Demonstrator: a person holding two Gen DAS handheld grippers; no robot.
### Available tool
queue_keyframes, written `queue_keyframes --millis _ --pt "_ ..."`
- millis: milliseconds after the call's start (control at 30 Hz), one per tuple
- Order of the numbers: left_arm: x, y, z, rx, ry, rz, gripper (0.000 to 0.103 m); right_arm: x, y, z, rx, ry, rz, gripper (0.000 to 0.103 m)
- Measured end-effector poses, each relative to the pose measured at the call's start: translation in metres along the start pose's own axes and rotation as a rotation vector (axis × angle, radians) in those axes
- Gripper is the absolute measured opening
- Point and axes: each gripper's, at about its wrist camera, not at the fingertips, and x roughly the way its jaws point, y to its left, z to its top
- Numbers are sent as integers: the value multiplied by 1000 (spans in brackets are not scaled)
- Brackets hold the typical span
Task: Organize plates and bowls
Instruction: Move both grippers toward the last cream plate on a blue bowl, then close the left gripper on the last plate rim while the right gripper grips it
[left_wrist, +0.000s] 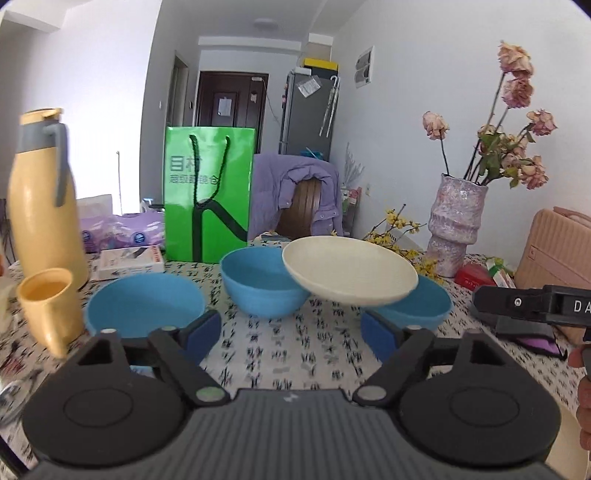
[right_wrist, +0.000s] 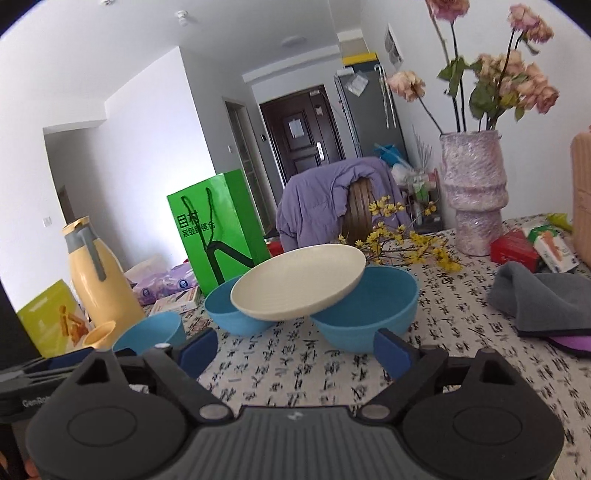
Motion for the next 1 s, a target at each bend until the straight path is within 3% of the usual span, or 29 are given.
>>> queue_keyframes --millis 267,467,633,700,800,900,1000 --pt "123 23 55 -99 104 -48 57 97 -28 57 93 84 -47 78" --pt "187 25 64 -102 177 -43 46 160 -53 68 117 146 -125 55" --pt "218 23 64 -87 230 -22 37 187 -63 67 130 183 -138 46" --pt "227 25 62 -101 248 -21 26 195 -66 64 139 200 -139 42" --pt "234 26 59 -127 276 -45 10 201 -71 60 176 213 -116 27" --pt "231 23 58 -108 265 -24 10 203 -75 58 211 213 -99 12" --pt "223 22 60 -121 262 -19 9 201 -73 57 205 207 -109 11"
